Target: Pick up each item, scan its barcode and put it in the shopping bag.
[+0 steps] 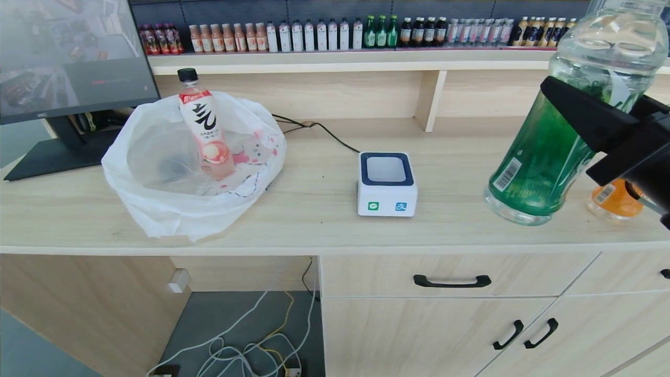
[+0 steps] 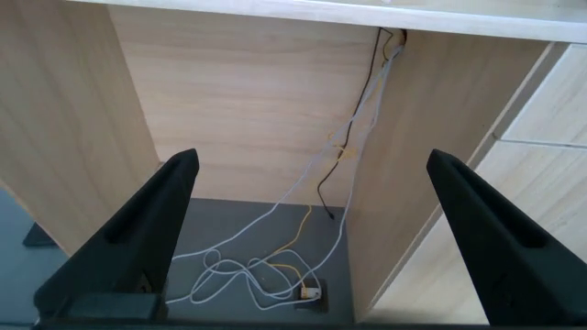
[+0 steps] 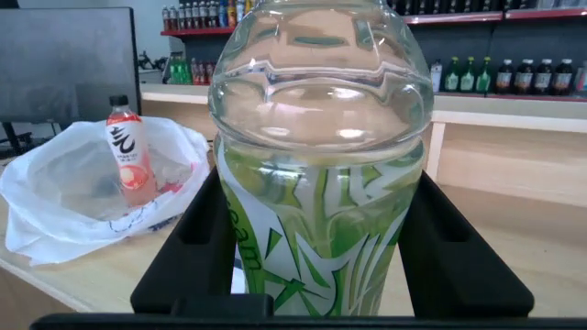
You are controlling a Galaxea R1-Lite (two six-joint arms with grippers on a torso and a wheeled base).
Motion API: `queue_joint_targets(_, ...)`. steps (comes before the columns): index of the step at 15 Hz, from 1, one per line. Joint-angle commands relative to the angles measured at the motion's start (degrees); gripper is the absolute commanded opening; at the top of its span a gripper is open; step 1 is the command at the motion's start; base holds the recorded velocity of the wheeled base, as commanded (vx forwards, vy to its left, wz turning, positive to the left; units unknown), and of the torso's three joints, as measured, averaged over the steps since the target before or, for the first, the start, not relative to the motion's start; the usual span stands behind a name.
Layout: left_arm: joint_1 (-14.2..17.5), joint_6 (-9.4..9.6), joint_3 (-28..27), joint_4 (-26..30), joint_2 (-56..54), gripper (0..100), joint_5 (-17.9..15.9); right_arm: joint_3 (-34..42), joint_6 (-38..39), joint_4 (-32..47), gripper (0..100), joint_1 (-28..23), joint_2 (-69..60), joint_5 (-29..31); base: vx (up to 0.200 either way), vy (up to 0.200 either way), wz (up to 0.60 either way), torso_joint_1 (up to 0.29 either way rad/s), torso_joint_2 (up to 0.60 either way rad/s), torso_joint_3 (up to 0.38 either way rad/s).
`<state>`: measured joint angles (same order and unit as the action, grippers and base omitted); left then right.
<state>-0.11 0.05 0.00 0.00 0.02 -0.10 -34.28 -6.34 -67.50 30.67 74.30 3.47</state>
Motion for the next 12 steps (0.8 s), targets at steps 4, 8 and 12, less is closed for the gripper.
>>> queue_joint_targets(4,0.0,0.04,0.0,0.0,0.0,100,0.0,-5.8,-3.1,-0.1,0,0.5,5.6,0.0,0.0,0.0,0.0,0.0,0.0,0.0)
queue_joint_targets(8,0.0,0.04,0.0,0.0,0.0,100,0.0,-9.1,-5.6,-0.1,0,2.2,9.0,0.3,0.0,0.0,0.0,0.0,0.0,0.0)
queue_joint_targets(12,0.0,0.04,0.0,0.0,0.0,100,0.0,-14.9,-10.3,0.0,0,3.0,14.0,0.0,0.0,0.0,0.0,0.0,0.0,0.0)
